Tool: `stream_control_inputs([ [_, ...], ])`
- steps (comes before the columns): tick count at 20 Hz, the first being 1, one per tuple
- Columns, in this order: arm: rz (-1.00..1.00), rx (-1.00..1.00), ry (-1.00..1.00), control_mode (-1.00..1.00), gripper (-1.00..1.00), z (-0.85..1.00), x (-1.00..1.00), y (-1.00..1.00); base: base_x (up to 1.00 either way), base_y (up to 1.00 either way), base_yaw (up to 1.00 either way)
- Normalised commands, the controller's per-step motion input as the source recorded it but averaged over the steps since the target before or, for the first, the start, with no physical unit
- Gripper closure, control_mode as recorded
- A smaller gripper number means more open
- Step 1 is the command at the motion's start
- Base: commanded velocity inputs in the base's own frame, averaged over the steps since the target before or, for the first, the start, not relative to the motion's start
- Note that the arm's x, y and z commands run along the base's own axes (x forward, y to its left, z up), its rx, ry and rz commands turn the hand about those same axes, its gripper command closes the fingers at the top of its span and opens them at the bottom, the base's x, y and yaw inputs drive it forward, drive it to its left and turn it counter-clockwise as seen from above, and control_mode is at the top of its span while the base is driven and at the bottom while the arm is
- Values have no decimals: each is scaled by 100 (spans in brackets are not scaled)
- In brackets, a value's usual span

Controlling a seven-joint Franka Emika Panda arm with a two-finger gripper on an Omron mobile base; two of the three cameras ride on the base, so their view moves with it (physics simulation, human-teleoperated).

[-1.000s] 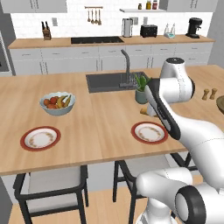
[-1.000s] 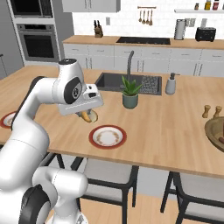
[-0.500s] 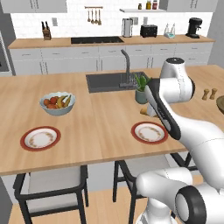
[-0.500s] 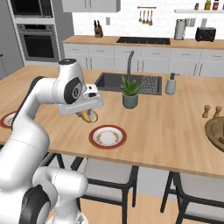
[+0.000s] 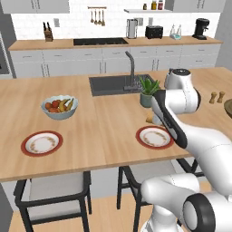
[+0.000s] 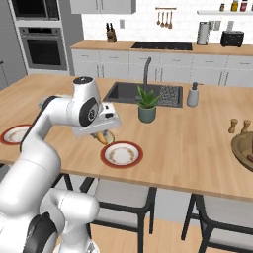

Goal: Place one bun and one sausage from the bowl on each plate.

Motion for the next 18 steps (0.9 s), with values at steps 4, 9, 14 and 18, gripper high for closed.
stream_control_inputs([
  [4, 0, 0, -3, -100, 100, -36, 14, -33, 0, 0, 0],
  [9, 0, 0, 0, -100, 100, -30, 31, -27, 0, 0, 0],
  [14, 0, 0, 0, -100, 100, -31, 38, -15, 0, 0, 0],
  [18, 0, 0, 0, -100, 100, -29, 34, -6, 0, 0, 0],
])
